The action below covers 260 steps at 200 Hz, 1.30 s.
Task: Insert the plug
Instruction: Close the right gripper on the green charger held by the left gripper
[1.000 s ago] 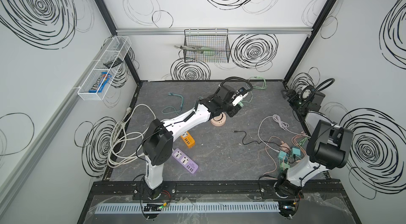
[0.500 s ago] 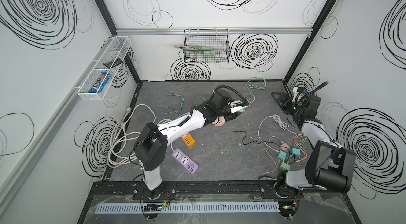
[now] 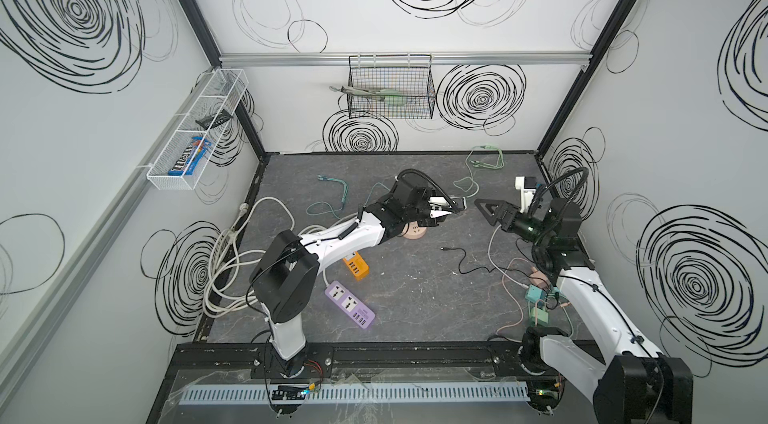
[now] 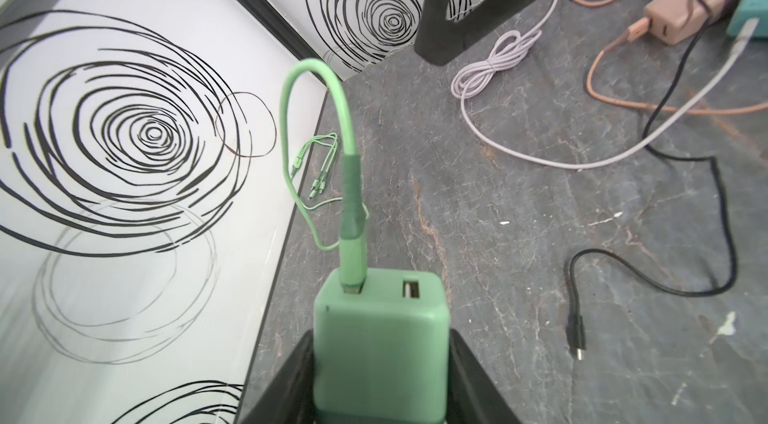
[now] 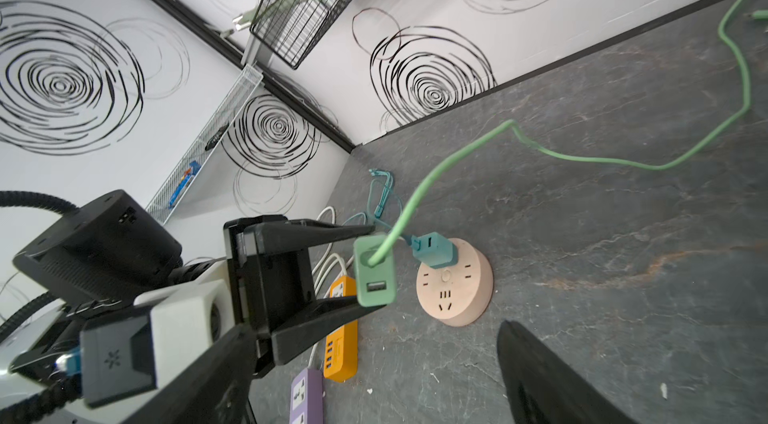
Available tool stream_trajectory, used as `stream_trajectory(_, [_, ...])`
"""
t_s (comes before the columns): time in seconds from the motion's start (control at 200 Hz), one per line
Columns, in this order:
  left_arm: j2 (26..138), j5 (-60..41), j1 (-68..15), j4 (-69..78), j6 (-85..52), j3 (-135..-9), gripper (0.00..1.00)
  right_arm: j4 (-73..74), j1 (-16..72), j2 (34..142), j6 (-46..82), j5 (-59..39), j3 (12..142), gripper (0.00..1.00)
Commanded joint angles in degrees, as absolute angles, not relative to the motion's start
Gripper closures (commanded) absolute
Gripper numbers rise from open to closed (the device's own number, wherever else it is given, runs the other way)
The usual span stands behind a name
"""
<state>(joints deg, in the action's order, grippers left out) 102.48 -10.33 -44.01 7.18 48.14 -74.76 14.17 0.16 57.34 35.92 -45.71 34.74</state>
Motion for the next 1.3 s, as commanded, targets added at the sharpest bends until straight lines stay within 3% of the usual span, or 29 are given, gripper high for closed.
stream_trajectory(0.0, [99.5,-7.4,-45.7,15.5,54.5,-72.2,1.00,11.3,3.4,57.8,30.4,-46.1,35.9,0.05])
stream_trajectory(0.26, [98.0,-11.7,-46.0,16.6,54.9,-70.3,1.00,7.0,5.7,60.8,27.9,-43.7,37.5,0.11])
stream_trajectory(0.585, [96.4,-15.4,-45.9,17.3,55.3,-68.1,1.00,5.8,7.0,64.0,23.7,-48.6,39.5,0.34])
stream_trajectory(1.161, [96.5,-15.8,-46.3,15.8,54.9,-69.1,1.00,6.7,9.5,68.6,25.0,-50.7,42.2,0.54])
stream_trajectory(1.296, [96.6,-15.6,-46.4,15.7,54.9,-69.1,1.00,6.9,9.9,69.3,24.9,-51.2,42.2,0.64])
